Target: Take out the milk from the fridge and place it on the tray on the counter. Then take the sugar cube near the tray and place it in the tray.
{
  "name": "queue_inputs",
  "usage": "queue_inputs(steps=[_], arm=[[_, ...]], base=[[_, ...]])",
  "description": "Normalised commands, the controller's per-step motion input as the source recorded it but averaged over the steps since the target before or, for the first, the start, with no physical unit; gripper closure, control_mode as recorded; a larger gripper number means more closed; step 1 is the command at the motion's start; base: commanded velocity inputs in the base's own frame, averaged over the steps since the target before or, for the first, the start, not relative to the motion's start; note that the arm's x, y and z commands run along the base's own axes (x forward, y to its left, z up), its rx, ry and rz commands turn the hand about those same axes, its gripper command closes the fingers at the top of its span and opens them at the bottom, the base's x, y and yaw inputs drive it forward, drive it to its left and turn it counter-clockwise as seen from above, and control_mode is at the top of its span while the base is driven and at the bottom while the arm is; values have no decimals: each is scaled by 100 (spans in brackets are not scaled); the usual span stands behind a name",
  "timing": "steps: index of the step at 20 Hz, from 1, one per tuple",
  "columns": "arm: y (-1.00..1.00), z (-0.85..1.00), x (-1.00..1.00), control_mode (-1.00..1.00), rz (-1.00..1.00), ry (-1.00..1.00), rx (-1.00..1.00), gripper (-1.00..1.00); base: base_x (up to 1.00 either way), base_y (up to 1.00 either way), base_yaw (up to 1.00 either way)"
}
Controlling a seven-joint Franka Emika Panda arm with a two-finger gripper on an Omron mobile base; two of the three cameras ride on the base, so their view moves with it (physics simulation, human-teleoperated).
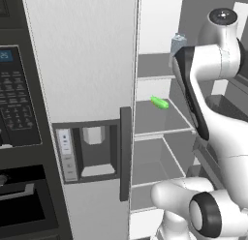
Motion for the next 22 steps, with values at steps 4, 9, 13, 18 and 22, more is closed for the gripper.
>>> queue_inputs(steps=[4, 9, 13, 18, 22], arm=[[-20, 23, 4, -100, -12, -8, 0, -100], [-1, 10, 26, -100, -7, -4, 0, -100], [-6, 13, 33, -100, 0, -3, 0, -100], [-13, 17, 34, -100, 0, 0, 0, -100], [-12, 12, 33, -100, 0, -5, 0, -100]], base=[[0, 0, 0], [0, 0, 0], [0, 0, 0], [0, 0, 0], [0, 0, 0]])
